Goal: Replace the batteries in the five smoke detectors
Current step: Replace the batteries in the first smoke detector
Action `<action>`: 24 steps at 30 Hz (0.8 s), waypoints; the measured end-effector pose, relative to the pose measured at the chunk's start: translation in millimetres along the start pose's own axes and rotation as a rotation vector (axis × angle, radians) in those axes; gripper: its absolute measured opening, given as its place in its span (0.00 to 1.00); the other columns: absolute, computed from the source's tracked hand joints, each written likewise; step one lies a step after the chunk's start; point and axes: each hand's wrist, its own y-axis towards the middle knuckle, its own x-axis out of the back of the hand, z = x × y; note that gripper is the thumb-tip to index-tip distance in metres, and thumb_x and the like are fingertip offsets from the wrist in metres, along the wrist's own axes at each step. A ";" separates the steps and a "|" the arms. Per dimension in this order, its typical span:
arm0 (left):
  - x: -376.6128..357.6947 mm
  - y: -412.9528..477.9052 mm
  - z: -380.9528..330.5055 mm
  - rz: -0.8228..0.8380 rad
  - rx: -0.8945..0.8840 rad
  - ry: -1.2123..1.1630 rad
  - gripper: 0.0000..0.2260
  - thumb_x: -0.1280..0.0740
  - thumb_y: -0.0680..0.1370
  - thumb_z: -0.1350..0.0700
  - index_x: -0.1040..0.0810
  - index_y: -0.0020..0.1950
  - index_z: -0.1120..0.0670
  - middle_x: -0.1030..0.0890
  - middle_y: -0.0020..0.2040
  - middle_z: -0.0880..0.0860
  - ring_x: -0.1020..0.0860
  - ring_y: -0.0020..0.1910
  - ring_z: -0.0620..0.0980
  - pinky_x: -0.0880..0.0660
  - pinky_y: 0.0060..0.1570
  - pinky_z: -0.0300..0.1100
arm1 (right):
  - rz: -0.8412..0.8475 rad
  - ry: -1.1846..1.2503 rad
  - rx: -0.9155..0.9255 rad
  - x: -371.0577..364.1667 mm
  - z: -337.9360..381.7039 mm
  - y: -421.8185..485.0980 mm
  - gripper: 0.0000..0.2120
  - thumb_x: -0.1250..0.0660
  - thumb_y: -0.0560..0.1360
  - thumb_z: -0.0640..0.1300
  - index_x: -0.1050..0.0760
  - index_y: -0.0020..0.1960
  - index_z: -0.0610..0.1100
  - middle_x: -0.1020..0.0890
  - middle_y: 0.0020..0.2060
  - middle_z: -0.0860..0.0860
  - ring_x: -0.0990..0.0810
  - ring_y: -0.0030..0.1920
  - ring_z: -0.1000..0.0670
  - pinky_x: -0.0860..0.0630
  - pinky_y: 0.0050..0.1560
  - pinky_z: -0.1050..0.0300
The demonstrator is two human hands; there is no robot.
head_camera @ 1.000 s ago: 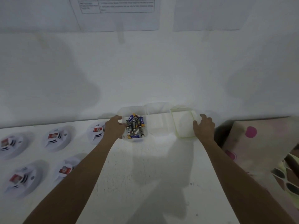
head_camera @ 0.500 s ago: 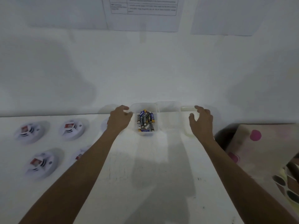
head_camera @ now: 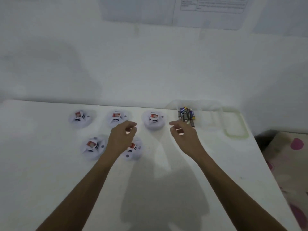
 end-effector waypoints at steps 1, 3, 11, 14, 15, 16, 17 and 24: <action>5.1 -5.6 9.2 0.004 0.017 0.012 0.10 0.35 0.79 0.56 0.20 0.58 0.53 0.18 0.56 0.50 0.24 0.49 0.43 0.31 0.52 0.35 | 0.038 -0.005 -0.003 -15.6 2.1 -4.9 0.08 0.36 0.78 0.42 0.22 0.55 0.49 0.19 0.43 0.54 0.22 0.40 0.61 0.30 0.37 0.75; 12.2 -15.0 26.3 0.047 0.061 0.029 0.12 0.35 0.79 0.55 0.23 0.61 0.53 0.21 0.60 0.52 0.26 0.52 0.43 0.32 0.54 0.37 | 0.108 -0.028 -0.011 -44.8 4.1 -12.5 0.09 0.35 0.77 0.43 0.22 0.56 0.48 0.19 0.45 0.54 0.23 0.39 0.61 0.31 0.38 0.76; 11.1 -39.3 56.4 0.218 0.104 0.021 0.19 0.36 0.79 0.52 0.28 0.68 0.55 0.24 0.65 0.54 0.27 0.64 0.53 0.32 0.61 0.43 | 0.262 -0.111 -0.189 -122.4 9.7 -32.7 0.17 0.40 0.79 0.47 0.29 0.67 0.46 0.24 0.63 0.50 0.24 0.58 0.50 0.31 0.55 0.62; 9.9 -44.7 53.9 0.159 0.094 -0.070 0.14 0.35 0.78 0.53 0.23 0.62 0.56 0.18 0.55 0.51 0.24 0.57 0.50 0.33 0.53 0.39 | 0.195 -0.079 -0.235 -134.9 13.6 -38.5 0.16 0.41 0.79 0.47 0.29 0.66 0.45 0.23 0.58 0.51 0.25 0.57 0.52 0.32 0.54 0.64; 10.1 -46.7 52.5 0.147 0.106 -0.094 0.14 0.34 0.78 0.53 0.23 0.62 0.56 0.19 0.53 0.50 0.24 0.55 0.49 0.32 0.53 0.39 | 0.171 -0.064 -0.248 -137.7 12.1 -38.9 0.13 0.41 0.79 0.47 0.28 0.61 0.45 0.23 0.53 0.52 0.24 0.52 0.55 0.33 0.49 0.68; 10.4 -48.4 51.4 0.141 0.109 -0.118 0.15 0.33 0.77 0.53 0.24 0.62 0.55 0.18 0.53 0.49 0.22 0.53 0.49 0.29 0.53 0.40 | 0.161 -0.053 -0.269 -138.6 13.9 -39.8 0.09 0.40 0.78 0.47 0.27 0.55 0.45 0.24 0.48 0.53 0.25 0.45 0.57 0.34 0.43 0.71; 10.3 -49.6 50.1 0.136 0.104 -0.137 0.16 0.32 0.76 0.52 0.24 0.63 0.54 0.18 0.52 0.49 0.21 0.50 0.49 0.26 0.53 0.42 | 0.151 -0.035 -0.287 -139.7 12.9 -40.5 0.07 0.40 0.76 0.50 0.30 0.49 0.47 0.25 0.43 0.53 0.27 0.41 0.57 0.35 0.39 0.71; 19.3 -60.0 37.7 0.129 0.205 -0.352 0.19 0.30 0.75 0.50 0.29 0.64 0.50 0.25 0.53 0.46 0.25 0.54 0.48 0.29 0.47 0.36 | 0.051 0.318 -0.311 -127.1 29.1 -60.2 0.12 0.36 0.78 0.43 0.24 0.60 0.53 0.19 0.52 0.52 0.19 0.52 0.52 0.19 0.49 0.58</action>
